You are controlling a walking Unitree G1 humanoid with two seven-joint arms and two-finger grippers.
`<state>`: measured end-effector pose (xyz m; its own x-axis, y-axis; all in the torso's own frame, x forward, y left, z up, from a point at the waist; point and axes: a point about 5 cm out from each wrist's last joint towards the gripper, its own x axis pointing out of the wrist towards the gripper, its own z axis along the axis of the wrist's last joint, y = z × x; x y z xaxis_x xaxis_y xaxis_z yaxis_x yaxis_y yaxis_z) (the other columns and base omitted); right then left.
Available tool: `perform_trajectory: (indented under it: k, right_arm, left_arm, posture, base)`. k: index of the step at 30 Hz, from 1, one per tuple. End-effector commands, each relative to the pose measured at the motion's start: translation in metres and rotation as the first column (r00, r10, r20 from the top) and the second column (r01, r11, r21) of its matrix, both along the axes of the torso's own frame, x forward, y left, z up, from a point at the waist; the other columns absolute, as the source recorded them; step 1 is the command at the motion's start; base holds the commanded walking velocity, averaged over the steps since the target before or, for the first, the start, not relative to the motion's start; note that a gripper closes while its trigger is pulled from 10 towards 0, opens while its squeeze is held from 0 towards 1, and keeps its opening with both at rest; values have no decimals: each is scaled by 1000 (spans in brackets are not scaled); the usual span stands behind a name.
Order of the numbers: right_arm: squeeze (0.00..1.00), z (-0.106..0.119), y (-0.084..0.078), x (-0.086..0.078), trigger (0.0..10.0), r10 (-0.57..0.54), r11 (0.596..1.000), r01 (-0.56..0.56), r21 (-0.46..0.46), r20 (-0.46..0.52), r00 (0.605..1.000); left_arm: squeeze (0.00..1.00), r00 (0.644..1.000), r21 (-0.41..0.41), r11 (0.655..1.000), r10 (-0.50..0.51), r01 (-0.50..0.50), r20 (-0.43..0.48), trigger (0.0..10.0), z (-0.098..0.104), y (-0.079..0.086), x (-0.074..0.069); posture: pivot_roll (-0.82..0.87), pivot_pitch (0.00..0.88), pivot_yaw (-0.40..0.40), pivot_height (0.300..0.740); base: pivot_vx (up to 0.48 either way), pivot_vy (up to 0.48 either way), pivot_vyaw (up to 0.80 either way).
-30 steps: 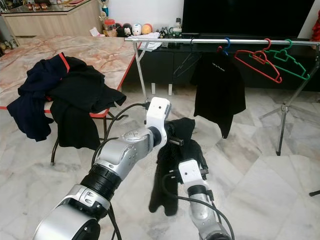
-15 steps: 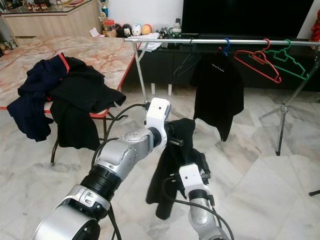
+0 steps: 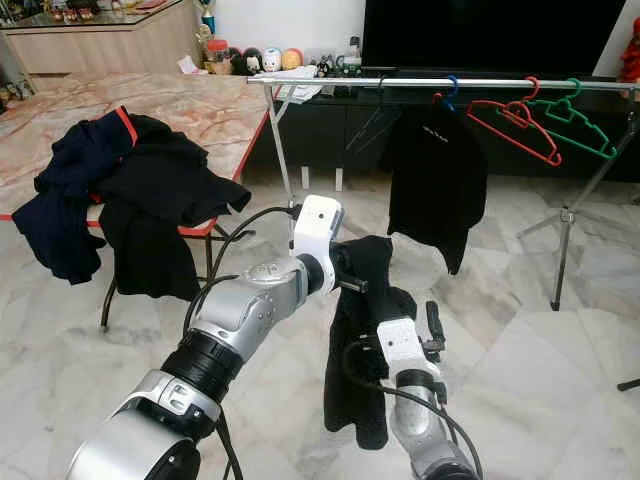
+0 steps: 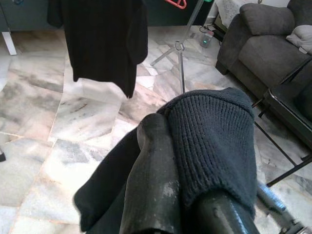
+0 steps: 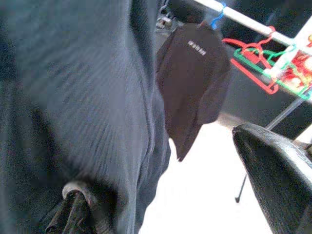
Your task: Hang hanger
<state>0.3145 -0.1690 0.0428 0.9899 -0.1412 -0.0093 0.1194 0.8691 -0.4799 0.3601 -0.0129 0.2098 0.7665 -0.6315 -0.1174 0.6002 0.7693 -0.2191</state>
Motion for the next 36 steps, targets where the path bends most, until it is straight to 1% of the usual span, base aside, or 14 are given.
perform_trajectory:
  k: [1,5,9,12,16,20,22,23,24,25,29,34,36]
  right_arm:
    - [0,-10,0,-6,10000,-6,1000,6,6,-56,998]
    - [0,-16,1,-9,10000,9,1000,-8,11,-95,995]
    - [0,-16,0,-8,10000,16,1000,-15,5,-109,994]
    - [0,-14,0,-7,10000,30,999,-31,-10,-107,994]
    - [0,-9,-3,-2,10000,55,997,-60,-54,-95,994]
    - [0,-5,-10,0,10000,44,997,-49,-54,-94,995]
    - [0,-5,-10,1,10000,46,997,-51,-54,-90,995]
    - [0,-3,-9,2,3412,62,996,-66,-54,-79,995]
    - [0,-3,-9,2,3412,62,996,-66,-54,-79,995]
    - [0,0,-6,3,0,104,991,-109,-83,-67,992]
    - [0,1,-3,4,0,128,986,-133,-97,-60,990]
    - [0,0,5,3,0,183,976,-189,-112,-59,981]
    - [0,-1,7,2,0,202,969,-209,-134,-61,977]
  left_arm:
    - [0,999,-71,997,-40,41,5,10000,3,-17,-10]
    - [0,999,-75,996,-42,43,10,10000,5,-17,-11]
    - [0,999,-77,996,-52,53,15,10000,7,-18,-12]
    - [0,998,-77,995,-62,63,20,10000,9,-18,-12]
    - [0,996,-73,993,-86,88,33,10000,13,-18,-14]
    - [0,994,-75,992,-96,99,42,10000,15,-19,-16]
    - [0,994,-75,992,-97,100,43,10000,16,-19,-16]
    - [0,994,-75,992,-99,102,45,10000,16,-19,-16]
    - [0,994,-75,992,-99,102,45,10000,16,-19,-16]
    - [0,994,-75,992,-102,105,46,10000,17,-19,-17]
    - [0,994,-75,991,-105,108,45,10000,17,-20,-17]
    - [0,993,-74,991,-106,109,42,10000,16,-20,-17]
    - [0,994,-73,991,-105,108,40,10000,16,-19,-17]
  posture:
    - [57,33,49,740]
    - [60,32,50,740]
    - [65,31,51,740]
    - [65,31,51,740]
    - [69,30,52,740]
    - [70,29,55,740]
    - [70,30,55,740]
    - [70,30,56,740]
    - [70,30,56,740]
    - [68,32,58,740]
    - [66,32,60,740]
    - [67,33,60,740]
    - [67,34,60,740]
  base:
    - [0,0,0]
    - [0,0,0]
    - [0,0,0]
    - [0,0,0]
    - [0,0,0]
    - [0,0,0]
    - [0,0,0]
    - [0,0,0]
    - [0,0,0]
    - [0,0,0]
    - [0,0,0]
    - [0,0,0]
    - [0,0,0]
